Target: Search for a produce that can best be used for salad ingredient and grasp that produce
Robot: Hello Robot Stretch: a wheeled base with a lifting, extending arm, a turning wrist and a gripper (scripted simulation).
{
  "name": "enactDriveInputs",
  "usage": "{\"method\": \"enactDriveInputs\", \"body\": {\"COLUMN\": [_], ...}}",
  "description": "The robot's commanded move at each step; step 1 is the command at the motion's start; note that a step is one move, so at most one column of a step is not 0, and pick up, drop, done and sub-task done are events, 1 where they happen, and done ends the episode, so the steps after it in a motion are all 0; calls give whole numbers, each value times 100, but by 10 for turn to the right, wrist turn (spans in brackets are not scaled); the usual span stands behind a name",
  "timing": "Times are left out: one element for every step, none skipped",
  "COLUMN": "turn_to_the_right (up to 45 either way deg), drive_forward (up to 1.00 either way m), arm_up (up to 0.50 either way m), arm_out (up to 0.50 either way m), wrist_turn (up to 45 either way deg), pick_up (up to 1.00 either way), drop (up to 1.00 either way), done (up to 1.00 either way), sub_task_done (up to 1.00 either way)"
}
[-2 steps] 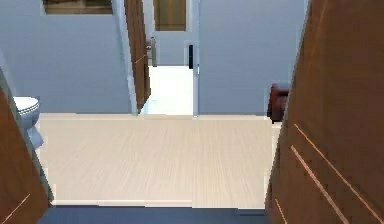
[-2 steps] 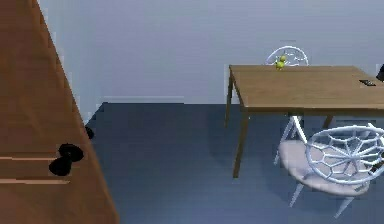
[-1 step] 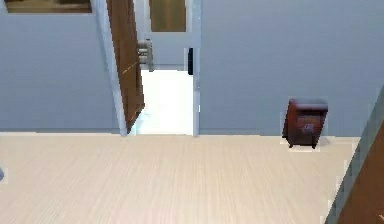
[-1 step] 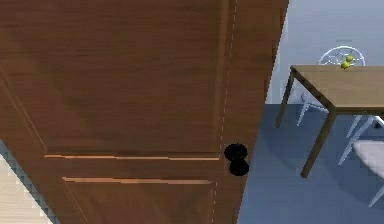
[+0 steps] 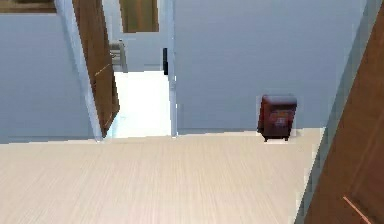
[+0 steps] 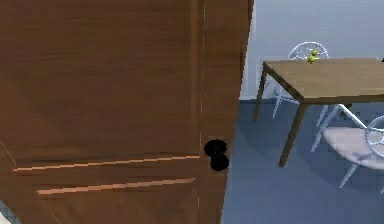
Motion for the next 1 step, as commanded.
{"method": "enactDriveInputs", "body": {"turn_to_the_right": [0], "drive_forward": [85], "arm_up": [0], "arm_out": [0], "wrist_turn": [0], "pick_up": [0], "drop": [0], "done": [0], "sub_task_done": [0]}}
